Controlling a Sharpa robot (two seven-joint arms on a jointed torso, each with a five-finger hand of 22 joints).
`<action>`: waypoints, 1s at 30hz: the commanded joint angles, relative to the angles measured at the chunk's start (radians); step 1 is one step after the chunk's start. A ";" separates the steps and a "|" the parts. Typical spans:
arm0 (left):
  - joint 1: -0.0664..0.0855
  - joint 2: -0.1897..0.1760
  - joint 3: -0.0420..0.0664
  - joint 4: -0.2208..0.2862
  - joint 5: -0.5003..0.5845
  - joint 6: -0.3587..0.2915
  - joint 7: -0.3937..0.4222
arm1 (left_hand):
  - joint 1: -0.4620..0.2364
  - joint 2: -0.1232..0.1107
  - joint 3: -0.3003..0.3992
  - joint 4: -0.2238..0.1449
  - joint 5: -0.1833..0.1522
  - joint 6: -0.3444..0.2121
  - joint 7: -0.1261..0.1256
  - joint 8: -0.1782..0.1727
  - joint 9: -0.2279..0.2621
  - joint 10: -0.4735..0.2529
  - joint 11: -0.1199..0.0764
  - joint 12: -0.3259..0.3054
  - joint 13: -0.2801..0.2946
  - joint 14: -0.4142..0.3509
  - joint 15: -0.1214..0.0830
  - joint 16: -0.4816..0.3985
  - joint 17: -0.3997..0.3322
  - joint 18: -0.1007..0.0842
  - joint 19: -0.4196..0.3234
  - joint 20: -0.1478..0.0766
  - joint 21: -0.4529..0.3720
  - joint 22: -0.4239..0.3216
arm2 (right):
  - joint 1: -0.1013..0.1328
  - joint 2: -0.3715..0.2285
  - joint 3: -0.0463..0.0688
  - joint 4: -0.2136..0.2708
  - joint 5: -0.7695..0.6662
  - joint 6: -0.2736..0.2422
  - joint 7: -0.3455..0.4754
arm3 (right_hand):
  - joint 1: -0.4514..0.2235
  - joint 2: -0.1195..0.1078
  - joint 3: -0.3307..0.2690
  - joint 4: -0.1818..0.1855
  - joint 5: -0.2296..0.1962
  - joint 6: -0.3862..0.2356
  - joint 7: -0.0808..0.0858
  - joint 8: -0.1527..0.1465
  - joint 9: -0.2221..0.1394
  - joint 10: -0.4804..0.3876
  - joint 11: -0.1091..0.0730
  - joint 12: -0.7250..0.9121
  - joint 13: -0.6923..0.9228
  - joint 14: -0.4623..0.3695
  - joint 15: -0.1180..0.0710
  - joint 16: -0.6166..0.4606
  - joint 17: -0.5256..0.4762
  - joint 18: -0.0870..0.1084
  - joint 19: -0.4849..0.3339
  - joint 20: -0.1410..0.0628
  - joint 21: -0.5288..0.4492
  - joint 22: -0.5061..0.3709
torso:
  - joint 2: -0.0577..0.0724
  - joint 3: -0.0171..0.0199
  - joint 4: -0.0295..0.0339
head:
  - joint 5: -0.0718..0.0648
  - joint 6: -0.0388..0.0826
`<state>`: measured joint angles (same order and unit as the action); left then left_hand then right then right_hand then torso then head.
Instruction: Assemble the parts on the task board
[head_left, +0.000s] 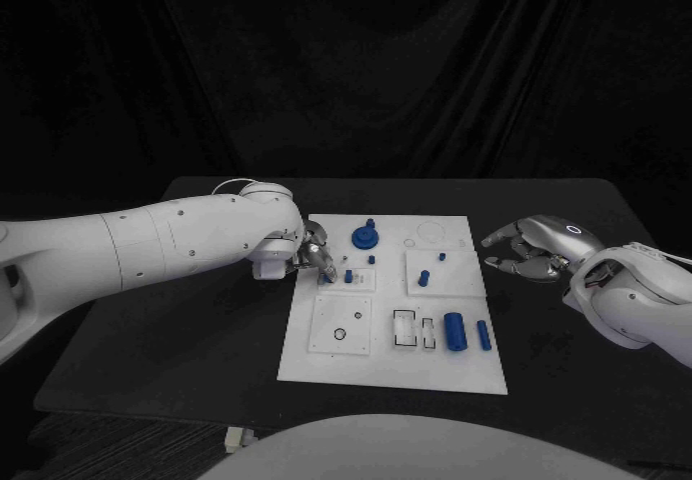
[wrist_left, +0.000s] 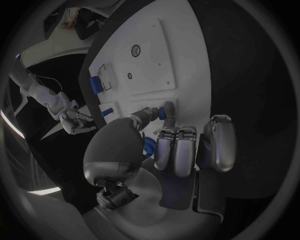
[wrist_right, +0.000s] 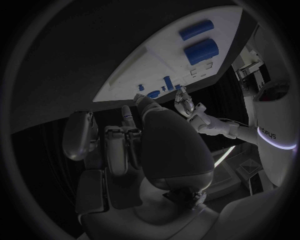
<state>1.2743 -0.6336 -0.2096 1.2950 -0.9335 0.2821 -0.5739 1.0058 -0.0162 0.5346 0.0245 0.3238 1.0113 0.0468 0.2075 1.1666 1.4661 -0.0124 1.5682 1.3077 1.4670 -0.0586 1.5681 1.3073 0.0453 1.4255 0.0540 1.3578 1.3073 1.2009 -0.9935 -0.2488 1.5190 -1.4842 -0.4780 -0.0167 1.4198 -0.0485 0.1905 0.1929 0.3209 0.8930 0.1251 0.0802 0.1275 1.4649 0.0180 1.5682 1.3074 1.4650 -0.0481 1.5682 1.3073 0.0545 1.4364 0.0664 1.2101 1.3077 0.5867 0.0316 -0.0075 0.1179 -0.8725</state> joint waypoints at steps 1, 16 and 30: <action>-0.006 0.002 -0.005 -0.006 -0.002 -0.001 -0.004 | -0.010 0.006 -0.029 0.021 -0.036 -0.006 0.005 -0.016 -0.011 0.105 0.000 0.003 0.263 0.104 0.003 0.003 0.263 0.011 -0.006 0.003 -0.006 0.188 | -0.002 0.000 0.001 0.000 -0.002 0.005 -0.019 | 0.012 0.001 0.007 -0.001 0.006 0.008 0.000 -0.003 -0.002 0.106 0.009 0.003 0.263 0.106 0.008 0.003 0.263 0.020 -0.003 0.001 -0.006 0.164 | 0.000 -0.0002 0.0006 | 0.001 0.000; -0.006 0.005 -0.005 -0.013 -0.002 -0.024 -0.006 | -0.037 0.020 -0.120 0.100 -0.107 0.001 0.014 -0.051 -0.039 0.105 0.008 0.003 0.263 0.104 0.010 0.003 0.263 0.012 -0.010 0.010 -0.010 0.187 | -0.003 0.001 0.001 -0.001 -0.002 0.006 -0.020 | 0.012 0.002 0.009 -0.002 0.007 0.009 0.001 -0.004 -0.002 0.106 0.009 0.003 0.263 0.106 0.008 0.002 0.263 0.020 -0.002 0.001 -0.006 0.164 | 0.000 0.0000 0.0003 | 0.001 0.000; -0.006 0.005 -0.005 -0.015 -0.002 -0.049 -0.007 | -0.057 0.032 -0.141 0.132 -0.114 -0.006 0.018 -0.055 -0.038 0.105 0.012 0.003 0.263 0.104 0.013 0.003 0.263 0.013 -0.012 0.011 -0.012 0.186 | -0.003 0.003 0.001 -0.003 -0.002 0.007 -0.019 | 0.010 0.006 0.013 0.000 0.015 0.009 0.002 -0.005 -0.003 0.106 0.010 0.003 0.263 0.106 0.009 0.003 0.263 0.020 -0.003 0.002 -0.008 0.164 | 0.001 0.0001 0.0008 | 0.001 0.000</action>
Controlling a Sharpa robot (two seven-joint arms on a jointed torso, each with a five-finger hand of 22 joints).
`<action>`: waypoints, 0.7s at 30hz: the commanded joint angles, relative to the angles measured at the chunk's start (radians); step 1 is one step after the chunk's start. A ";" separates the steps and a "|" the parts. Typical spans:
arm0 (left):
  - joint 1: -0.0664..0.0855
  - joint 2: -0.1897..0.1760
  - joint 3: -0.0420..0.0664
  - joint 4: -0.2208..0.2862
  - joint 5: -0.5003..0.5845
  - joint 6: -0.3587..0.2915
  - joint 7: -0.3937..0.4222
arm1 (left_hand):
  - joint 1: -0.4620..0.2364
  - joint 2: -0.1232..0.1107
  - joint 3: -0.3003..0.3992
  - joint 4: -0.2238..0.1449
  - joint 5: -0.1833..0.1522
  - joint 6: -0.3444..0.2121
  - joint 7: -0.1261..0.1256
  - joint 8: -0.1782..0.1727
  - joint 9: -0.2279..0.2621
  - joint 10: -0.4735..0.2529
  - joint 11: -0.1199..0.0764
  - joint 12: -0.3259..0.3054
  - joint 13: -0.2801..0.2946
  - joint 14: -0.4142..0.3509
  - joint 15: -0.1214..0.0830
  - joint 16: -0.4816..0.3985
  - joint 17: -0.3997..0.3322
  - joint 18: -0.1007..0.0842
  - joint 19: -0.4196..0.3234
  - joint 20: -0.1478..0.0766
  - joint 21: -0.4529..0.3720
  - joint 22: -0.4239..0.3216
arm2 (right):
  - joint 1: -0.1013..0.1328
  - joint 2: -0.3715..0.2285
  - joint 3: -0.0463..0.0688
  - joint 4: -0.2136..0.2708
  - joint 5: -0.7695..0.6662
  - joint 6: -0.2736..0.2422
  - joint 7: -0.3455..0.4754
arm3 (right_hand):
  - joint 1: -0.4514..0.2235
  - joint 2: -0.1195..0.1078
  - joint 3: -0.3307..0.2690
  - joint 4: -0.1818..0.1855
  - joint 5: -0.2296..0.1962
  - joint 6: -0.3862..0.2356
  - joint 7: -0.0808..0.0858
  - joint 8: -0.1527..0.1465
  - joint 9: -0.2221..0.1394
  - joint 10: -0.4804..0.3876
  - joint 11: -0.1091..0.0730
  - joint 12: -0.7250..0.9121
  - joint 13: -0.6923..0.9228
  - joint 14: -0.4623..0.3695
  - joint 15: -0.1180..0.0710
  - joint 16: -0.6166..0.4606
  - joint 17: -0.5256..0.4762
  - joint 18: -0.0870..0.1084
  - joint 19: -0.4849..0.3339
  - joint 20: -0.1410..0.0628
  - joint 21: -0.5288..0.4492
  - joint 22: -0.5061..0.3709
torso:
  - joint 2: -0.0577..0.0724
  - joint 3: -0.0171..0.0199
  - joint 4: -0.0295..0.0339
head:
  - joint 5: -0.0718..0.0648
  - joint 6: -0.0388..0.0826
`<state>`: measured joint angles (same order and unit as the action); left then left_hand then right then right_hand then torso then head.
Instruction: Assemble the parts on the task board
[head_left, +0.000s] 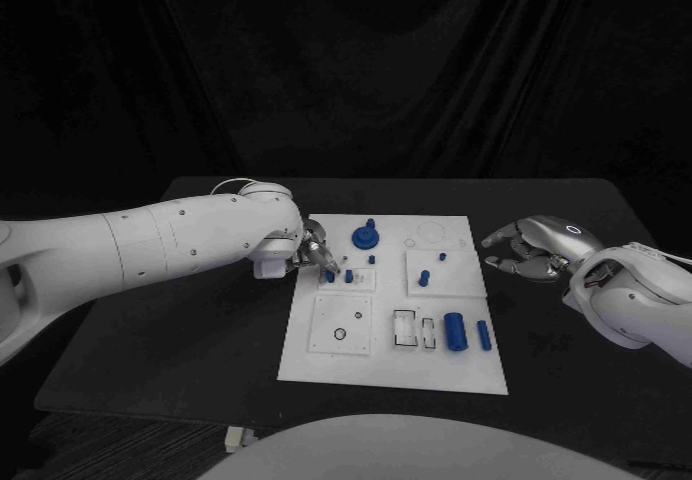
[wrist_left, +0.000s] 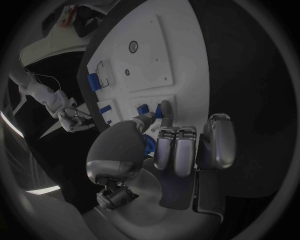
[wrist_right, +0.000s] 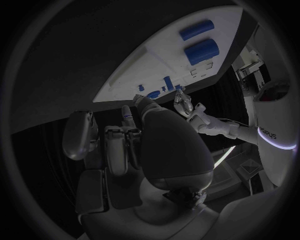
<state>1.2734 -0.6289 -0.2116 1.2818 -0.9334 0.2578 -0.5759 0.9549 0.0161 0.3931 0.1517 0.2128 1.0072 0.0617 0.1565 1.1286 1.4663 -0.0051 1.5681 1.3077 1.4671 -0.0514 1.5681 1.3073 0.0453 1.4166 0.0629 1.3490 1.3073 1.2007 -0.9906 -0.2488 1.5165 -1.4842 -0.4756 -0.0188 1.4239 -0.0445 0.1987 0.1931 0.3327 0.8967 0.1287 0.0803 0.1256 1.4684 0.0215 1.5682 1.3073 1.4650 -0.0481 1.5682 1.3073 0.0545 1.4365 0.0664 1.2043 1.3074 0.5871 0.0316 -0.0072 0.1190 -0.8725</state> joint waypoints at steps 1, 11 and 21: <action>-0.005 0.000 -0.003 -0.003 -0.002 -0.028 -0.005 | -0.006 -0.001 0.000 0.005 -0.003 -0.002 0.003 -0.004 0.000 0.104 0.005 0.003 0.263 0.104 0.006 0.003 0.263 0.013 -0.003 0.002 -0.004 0.186 | -0.003 0.001 0.001 -0.001 -0.003 0.004 -0.017 | 0.006 0.002 0.005 0.000 0.003 0.005 -0.002 -0.005 -0.001 0.102 0.007 0.003 0.263 0.106 0.009 0.003 0.263 0.020 -0.003 0.002 -0.002 0.164 | 0.000 0.0000 0.0005 | 0.000 0.000; -0.005 0.001 -0.003 -0.004 -0.002 -0.043 0.002 | -0.006 -0.001 0.000 0.005 -0.003 -0.002 0.003 -0.004 0.000 0.104 0.005 0.003 0.263 0.104 0.006 0.003 0.263 0.013 -0.003 0.002 -0.004 0.186 | -0.004 0.002 0.001 -0.002 -0.003 0.005 -0.016 | 0.006 0.002 0.005 0.000 0.003 0.005 -0.002 -0.005 -0.001 0.102 0.007 0.003 0.263 0.106 0.009 0.003 0.263 0.020 -0.003 0.002 -0.002 0.164 | 0.000 0.0001 0.0001 | 0.003 0.000; -0.005 0.000 -0.003 -0.005 -0.002 -0.032 -0.003 | -0.011 0.001 -0.089 0.050 -0.089 -0.016 0.000 0.050 0.075 0.104 0.004 0.003 0.263 0.104 0.006 0.003 0.263 0.013 -0.001 0.004 -0.002 0.186 | -0.004 0.002 0.001 -0.001 -0.002 0.006 -0.016 | 0.004 0.004 0.008 0.000 0.013 0.005 -0.001 -0.006 -0.002 0.102 0.007 0.003 0.263 0.106 0.009 0.002 0.263 0.020 -0.003 0.002 -0.002 0.164 | 0.000 0.0004 0.0011 | 0.003 0.000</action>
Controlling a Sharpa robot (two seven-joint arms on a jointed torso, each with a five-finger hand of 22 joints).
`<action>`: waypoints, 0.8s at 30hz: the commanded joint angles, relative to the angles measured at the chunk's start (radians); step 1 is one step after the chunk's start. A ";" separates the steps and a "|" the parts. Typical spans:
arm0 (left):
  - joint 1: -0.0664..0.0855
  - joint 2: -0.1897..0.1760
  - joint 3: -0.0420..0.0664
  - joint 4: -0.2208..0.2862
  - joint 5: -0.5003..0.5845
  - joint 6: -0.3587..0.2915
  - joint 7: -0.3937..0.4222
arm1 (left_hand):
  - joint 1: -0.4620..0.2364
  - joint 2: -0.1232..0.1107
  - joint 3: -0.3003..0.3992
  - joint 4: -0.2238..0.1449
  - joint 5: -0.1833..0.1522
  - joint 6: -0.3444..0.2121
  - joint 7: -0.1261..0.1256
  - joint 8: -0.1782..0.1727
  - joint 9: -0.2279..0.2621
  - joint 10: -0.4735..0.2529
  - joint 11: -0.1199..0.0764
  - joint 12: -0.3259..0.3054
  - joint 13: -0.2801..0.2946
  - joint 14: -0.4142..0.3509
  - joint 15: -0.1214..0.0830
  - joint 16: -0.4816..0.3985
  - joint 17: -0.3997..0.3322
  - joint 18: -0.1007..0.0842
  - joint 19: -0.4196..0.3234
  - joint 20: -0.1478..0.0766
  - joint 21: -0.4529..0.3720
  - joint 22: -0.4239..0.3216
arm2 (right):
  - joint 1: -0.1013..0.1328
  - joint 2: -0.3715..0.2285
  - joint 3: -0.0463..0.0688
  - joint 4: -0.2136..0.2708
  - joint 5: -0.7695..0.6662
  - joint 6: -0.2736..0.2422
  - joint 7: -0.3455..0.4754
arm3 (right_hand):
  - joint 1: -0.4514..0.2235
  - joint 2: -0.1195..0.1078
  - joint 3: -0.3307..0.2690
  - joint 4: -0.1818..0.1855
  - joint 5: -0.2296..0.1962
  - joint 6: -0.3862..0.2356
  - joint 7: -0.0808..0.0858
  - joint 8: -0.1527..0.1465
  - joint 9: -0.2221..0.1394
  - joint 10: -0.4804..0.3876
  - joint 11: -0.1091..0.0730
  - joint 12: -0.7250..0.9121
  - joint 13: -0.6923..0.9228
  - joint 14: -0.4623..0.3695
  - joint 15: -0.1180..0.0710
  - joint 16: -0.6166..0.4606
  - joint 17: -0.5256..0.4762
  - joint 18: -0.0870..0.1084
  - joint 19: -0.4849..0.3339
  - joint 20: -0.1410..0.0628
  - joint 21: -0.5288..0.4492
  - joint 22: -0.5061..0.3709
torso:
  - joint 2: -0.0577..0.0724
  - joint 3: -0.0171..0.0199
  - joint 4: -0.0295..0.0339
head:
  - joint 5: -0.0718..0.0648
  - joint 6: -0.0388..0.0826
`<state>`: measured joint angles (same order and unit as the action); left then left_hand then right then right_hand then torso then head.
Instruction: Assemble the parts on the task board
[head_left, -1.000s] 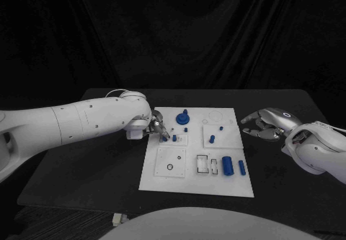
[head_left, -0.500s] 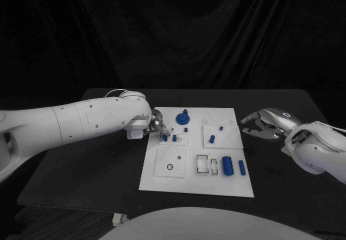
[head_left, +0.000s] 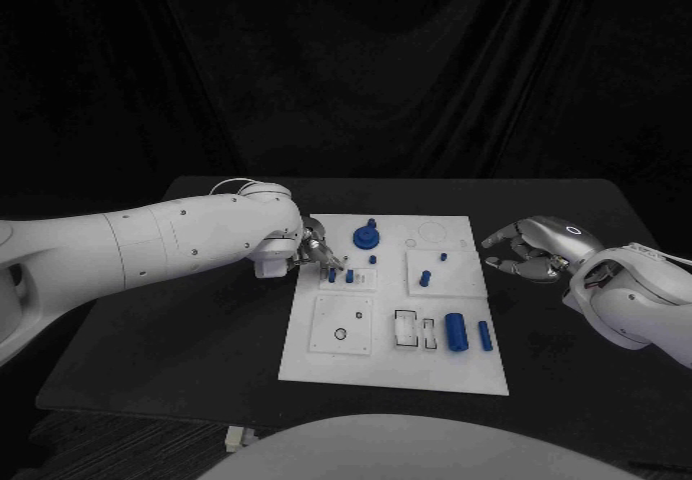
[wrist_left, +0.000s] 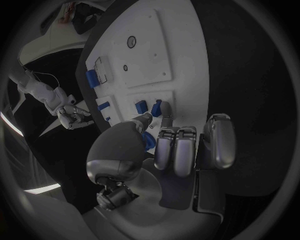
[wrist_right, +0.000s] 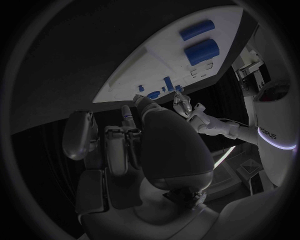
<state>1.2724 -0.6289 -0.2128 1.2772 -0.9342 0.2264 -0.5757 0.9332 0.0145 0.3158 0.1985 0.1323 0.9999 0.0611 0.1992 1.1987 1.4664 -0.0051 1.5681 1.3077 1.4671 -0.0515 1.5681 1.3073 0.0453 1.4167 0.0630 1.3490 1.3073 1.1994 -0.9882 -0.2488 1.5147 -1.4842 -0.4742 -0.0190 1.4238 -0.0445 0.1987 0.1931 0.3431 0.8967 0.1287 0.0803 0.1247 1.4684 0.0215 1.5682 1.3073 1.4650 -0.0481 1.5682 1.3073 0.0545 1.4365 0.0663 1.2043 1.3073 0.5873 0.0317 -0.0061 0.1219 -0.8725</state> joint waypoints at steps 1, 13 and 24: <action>-0.004 -0.001 -0.002 0.000 -0.001 -0.001 -0.003 | 0.010 0.002 -0.014 0.004 -0.010 -0.009 0.001 0.008 0.006 0.104 0.004 0.003 0.263 0.104 0.006 0.003 0.263 0.013 -0.001 0.004 -0.002 0.186 | -0.003 -0.001 0.001 0.001 -0.002 0.005 -0.016 | 0.004 0.004 0.008 0.000 0.002 0.005 -0.001 -0.006 -0.001 0.102 0.007 0.003 0.263 0.106 0.009 0.002 0.263 0.020 -0.003 0.002 -0.002 0.164 | 0.000 0.0001 -0.0003 | 0.000 0.000; -0.004 -0.003 -0.002 0.002 -0.001 0.008 0.004 | 0.016 0.000 -0.034 0.009 -0.021 -0.014 0.001 0.014 0.016 0.104 0.004 0.003 0.263 0.104 0.006 0.003 0.263 0.013 -0.003 0.004 -0.004 0.186 | -0.004 -0.002 0.001 0.001 -0.002 0.006 -0.016 | 0.003 0.005 0.011 0.000 0.008 0.006 -0.001 -0.006 -0.002 0.102 0.007 0.003 0.263 0.106 0.009 0.003 0.263 0.020 -0.003 0.002 -0.003 0.164 | 0.000 -0.0001 -0.0004 | 0.004 0.000; -0.004 -0.025 -0.002 0.024 -0.001 -0.057 0.063 | 0.039 0.003 -0.040 0.000 -0.001 -0.024 0.001 0.012 0.019 0.104 0.004 0.003 0.263 0.104 0.006 0.003 0.263 0.013 -0.002 0.004 -0.002 0.186 | -0.004 -0.004 0.001 0.001 -0.002 0.005 -0.017 | 0.003 0.005 0.011 0.000 0.008 0.006 -0.001 -0.006 -0.002 0.102 0.007 0.003 0.263 0.106 0.009 0.003 0.263 0.020 -0.003 0.002 -0.003 0.164 | 0.000 -0.0003 -0.0019 | 0.005 0.000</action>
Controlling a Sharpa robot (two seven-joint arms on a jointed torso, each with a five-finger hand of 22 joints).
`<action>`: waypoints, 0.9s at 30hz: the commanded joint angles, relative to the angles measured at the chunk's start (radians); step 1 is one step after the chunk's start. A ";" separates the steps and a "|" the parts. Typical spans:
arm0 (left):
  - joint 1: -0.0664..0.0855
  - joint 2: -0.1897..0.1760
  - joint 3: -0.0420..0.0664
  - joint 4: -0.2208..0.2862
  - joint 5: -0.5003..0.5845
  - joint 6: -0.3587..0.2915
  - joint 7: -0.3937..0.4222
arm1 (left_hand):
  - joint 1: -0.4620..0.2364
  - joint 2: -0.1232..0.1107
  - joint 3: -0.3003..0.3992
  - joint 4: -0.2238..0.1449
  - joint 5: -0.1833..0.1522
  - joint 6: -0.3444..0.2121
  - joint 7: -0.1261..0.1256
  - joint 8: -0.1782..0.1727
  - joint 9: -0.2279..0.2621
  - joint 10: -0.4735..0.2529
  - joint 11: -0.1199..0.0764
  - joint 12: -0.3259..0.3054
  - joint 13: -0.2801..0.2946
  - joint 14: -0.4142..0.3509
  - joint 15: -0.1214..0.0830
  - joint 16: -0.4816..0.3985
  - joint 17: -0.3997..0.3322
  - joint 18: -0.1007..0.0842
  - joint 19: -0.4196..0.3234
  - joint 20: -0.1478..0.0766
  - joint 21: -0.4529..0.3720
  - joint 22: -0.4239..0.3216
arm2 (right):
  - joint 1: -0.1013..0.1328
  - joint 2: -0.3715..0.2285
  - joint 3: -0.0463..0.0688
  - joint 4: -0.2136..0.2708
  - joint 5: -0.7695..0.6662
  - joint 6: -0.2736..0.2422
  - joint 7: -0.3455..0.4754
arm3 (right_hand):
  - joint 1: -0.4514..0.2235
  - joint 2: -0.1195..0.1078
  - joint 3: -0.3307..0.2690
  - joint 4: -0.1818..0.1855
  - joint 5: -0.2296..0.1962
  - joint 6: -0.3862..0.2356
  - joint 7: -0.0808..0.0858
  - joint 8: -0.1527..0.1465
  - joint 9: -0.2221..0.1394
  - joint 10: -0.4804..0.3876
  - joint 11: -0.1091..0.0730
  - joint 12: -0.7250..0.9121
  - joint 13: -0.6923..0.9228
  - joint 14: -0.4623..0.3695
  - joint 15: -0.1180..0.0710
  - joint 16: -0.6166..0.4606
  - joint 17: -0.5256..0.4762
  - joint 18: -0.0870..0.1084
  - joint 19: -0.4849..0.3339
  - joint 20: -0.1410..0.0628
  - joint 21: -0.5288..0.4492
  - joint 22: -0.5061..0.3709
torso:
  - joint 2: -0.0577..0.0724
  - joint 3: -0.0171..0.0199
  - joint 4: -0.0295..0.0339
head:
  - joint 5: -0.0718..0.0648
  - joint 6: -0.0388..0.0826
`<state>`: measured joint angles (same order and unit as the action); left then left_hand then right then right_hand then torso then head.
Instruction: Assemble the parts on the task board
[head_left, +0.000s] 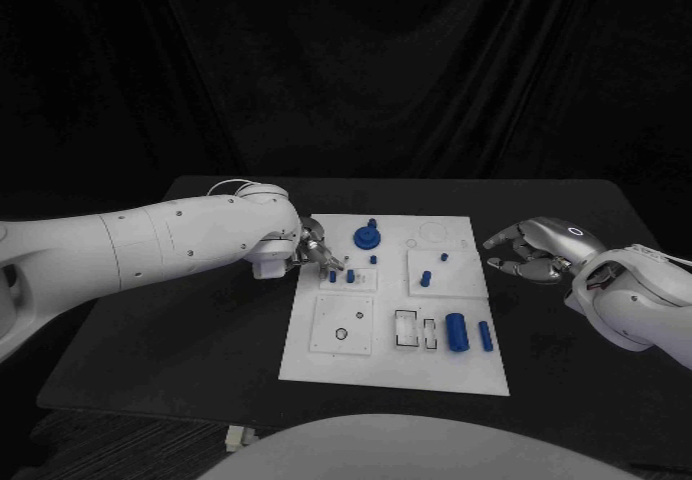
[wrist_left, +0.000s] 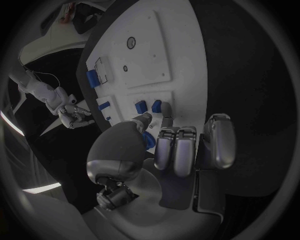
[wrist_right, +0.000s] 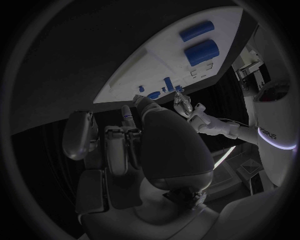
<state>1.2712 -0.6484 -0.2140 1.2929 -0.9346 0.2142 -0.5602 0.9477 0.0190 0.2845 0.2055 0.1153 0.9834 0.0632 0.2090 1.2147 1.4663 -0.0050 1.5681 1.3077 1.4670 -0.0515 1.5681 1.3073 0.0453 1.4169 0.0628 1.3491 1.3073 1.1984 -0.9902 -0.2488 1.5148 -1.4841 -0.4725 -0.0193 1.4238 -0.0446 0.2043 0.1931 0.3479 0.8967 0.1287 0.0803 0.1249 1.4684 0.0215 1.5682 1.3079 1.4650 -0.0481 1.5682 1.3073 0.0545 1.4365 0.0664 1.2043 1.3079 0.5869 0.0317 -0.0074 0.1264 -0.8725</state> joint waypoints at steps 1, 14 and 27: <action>-0.003 -0.009 0.000 0.013 -0.001 -0.053 0.055 | 0.037 -0.001 -0.009 -0.014 0.028 -0.009 -0.002 0.003 0.004 0.104 0.003 0.003 0.263 0.104 0.005 0.003 0.263 0.013 -0.002 0.004 -0.002 0.186 | -0.003 -0.002 0.001 0.001 -0.003 0.004 -0.016 | 0.003 0.005 0.006 0.000 0.003 0.006 -0.001 -0.006 -0.002 0.102 0.007 0.003 0.263 0.106 0.009 0.003 0.263 0.020 -0.003 0.002 -0.003 0.163 | 0.000 -0.0004 -0.0005 | 0.001 0.000; 0.002 -0.030 0.000 0.021 -0.001 -0.064 0.089 | 0.058 0.006 -0.020 -0.010 0.066 -0.022 0.001 -0.006 -0.002 0.104 0.004 0.003 0.263 0.104 0.006 0.003 0.263 0.015 -0.007 0.004 -0.009 0.184 | -0.003 0.001 0.001 -0.002 -0.002 0.003 -0.018 | 0.003 0.006 0.008 -0.001 0.006 0.006 -0.001 -0.006 -0.002 0.102 0.008 0.003 0.263 0.106 0.009 0.002 0.263 0.020 -0.003 0.003 -0.003 0.163 | 0.000 0.0001 -0.0001 | 0.000 0.000; 0.015 -0.042 0.000 0.032 -0.001 -0.115 0.139 | 0.096 0.006 -0.025 -0.022 0.090 -0.019 -0.001 -0.012 -0.015 0.104 0.004 0.003 0.263 0.104 0.007 0.003 0.263 0.014 -0.005 0.006 -0.005 0.186 | -0.003 -0.003 0.001 0.000 -0.002 0.001 -0.019 | 0.003 0.006 0.008 -0.001 0.006 0.006 -0.001 -0.006 -0.002 0.102 0.008 0.003 0.263 0.106 0.009 0.002 0.263 0.020 -0.003 0.003 -0.003 0.163 | 0.001 -0.0008 0.0006 | -0.007 0.000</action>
<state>1.2790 -0.6906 -0.2155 1.3201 -0.9362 0.1419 -0.4754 1.0357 0.0257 0.2607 0.1875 0.2016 0.9627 0.0626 0.2029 1.2013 1.4663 -0.0051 1.5681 1.3077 1.4670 -0.0516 1.5681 1.3073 0.0453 1.4137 0.0659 1.3392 1.3073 1.1981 -0.9916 -0.2487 1.5132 -1.4841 -0.4720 -0.0209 1.4238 -0.0446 0.2043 0.1931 0.3478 0.8967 0.1287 0.0803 0.1242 1.4683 0.0215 1.5682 1.3077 1.4650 -0.0481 1.5682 1.3073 0.0545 1.4365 0.0663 1.2043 1.3076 0.5872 0.0316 -0.0071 0.1209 -0.8725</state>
